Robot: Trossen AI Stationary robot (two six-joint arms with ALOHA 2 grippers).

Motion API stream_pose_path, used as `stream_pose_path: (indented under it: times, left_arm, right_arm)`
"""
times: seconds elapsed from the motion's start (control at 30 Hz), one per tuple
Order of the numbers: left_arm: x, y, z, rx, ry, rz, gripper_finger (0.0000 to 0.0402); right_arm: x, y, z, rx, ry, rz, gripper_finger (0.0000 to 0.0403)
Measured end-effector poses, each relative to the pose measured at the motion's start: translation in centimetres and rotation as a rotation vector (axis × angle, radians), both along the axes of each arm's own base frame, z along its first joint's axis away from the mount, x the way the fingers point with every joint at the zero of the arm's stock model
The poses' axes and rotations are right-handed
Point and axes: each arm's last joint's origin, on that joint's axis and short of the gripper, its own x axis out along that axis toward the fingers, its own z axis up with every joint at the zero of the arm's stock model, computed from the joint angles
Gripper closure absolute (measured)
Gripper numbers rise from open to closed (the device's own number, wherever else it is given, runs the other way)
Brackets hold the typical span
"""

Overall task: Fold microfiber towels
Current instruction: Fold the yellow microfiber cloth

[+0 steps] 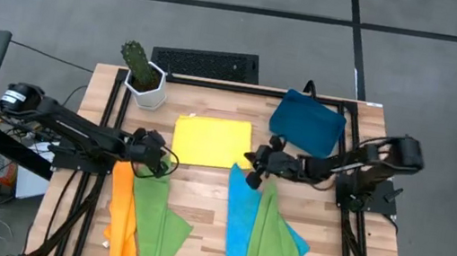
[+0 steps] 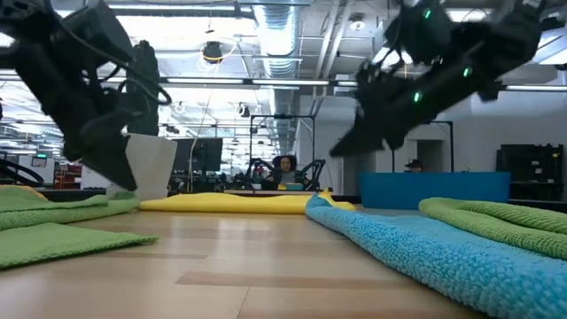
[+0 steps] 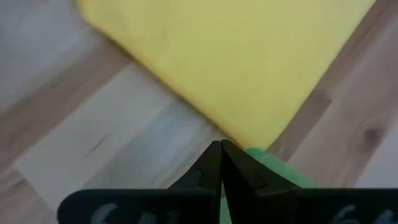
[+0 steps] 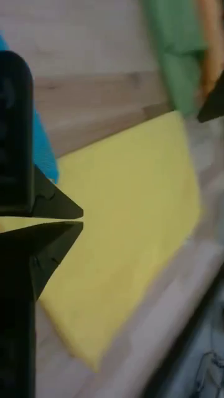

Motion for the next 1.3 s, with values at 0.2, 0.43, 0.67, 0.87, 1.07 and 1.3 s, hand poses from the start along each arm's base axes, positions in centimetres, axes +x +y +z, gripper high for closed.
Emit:
stream_pose_path:
  times: [0.2, 0.43, 0.67, 0.87, 1.07, 1.3]
  left_arm:
    - [0.7, 0.0, 2.4, 0.027, -0.062, -0.007, 0.0402]
    - [1.8, 0.0, 3.7, 0.100, -0.179, -0.008, 0.0402]
    - [2.1, 0.0, 4.0, 0.107, -0.214, -0.009, 0.0402]
    - [2.2, 0.1, 4.1, 0.136, -0.229, 0.014, 0.0401]
    - [2.5, 0.0, 4.5, 0.139, -0.278, 0.003, 0.0401]
    - [3.9, -0.2, 5.4, 0.174, -0.405, -0.052, 0.0401]
  right_arm:
    - [0.0, 3.6, -0.3, 0.050, -0.013, 0.167, 0.0354]
    - [0.1, 5.9, -5.7, 0.143, 0.136, 0.163, 0.0358]
    - [-2.3, 7.6, -6.8, 0.228, 0.238, 0.011, 0.0372]
    - [-5.5, 8.6, -5.4, 0.144, 0.337, -0.112, 0.0379]
    - [-9.6, 7.8, -4.0, 0.089, 0.502, -0.283, 0.0371]
    - [-10.1, 7.5, -0.9, 0.021, 0.322, -0.323, 0.0372]
